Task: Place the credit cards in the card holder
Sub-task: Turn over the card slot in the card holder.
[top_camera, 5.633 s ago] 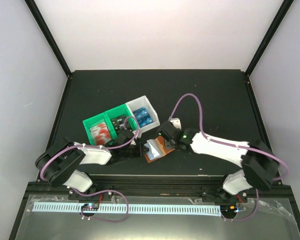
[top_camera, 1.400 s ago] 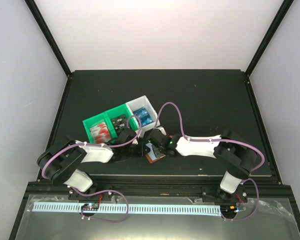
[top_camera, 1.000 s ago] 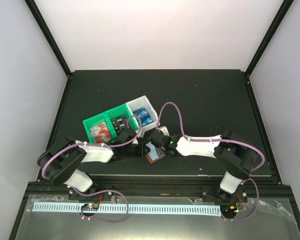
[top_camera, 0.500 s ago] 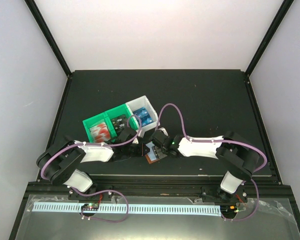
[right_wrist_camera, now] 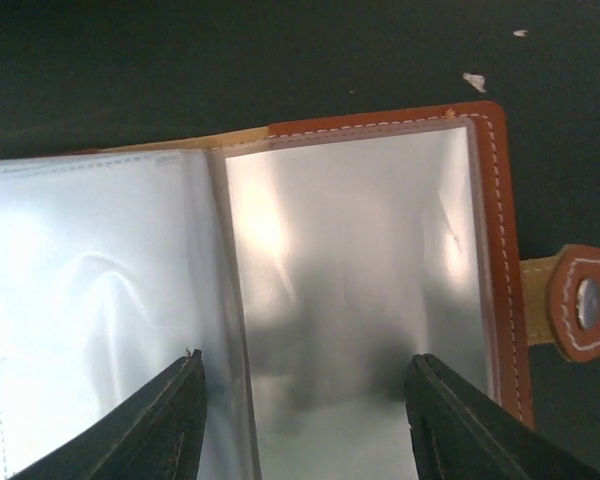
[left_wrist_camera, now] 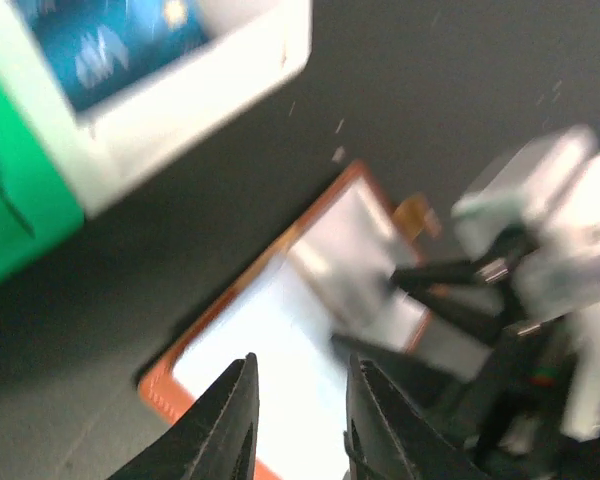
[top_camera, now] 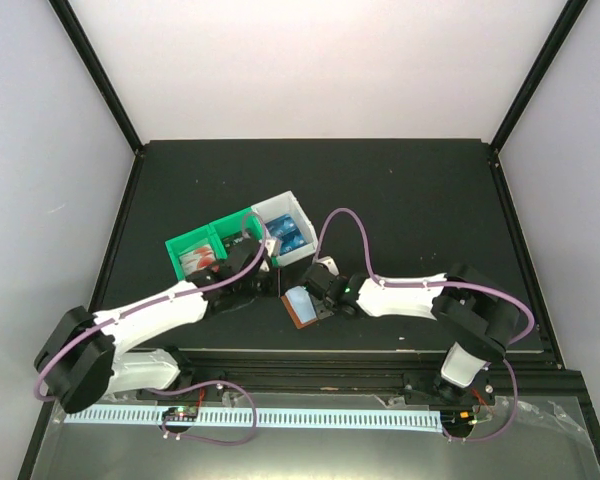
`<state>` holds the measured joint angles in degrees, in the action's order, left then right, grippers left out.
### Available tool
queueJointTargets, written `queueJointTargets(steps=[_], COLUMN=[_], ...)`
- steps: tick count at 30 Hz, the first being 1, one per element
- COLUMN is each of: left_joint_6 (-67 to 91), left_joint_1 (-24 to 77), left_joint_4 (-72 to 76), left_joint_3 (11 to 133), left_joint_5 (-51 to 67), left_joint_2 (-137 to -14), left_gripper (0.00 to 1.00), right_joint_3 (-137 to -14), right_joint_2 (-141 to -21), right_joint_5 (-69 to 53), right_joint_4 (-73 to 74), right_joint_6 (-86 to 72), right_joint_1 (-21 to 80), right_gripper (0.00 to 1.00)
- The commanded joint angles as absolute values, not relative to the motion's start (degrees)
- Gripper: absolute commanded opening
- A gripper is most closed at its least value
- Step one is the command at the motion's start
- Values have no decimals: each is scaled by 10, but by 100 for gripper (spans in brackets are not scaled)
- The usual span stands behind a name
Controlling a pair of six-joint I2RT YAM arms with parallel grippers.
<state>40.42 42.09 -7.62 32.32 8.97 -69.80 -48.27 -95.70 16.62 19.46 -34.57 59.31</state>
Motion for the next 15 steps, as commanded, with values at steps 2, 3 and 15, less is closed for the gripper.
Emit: queueJointTargets(steps=[2,3,15], left_joint_6=[318,303,203], left_joint_1=[408,402,287], left_joint_4=[-178,-186,-265], left_joint_3=[423,439,569], left_joint_5=[2,0,80], left_joint_2=[-674,-680,-776], left_gripper=[28,29,35], right_joint_3=[-462,-462,-416], right_joint_2=[-948,-943,-892], right_joint_5=[183,180,62], right_joint_4=[215,211,143], right_joint_6=[-359,-358,-359], right_joint_1=[593,593,543], right_gripper=[52,51,63])
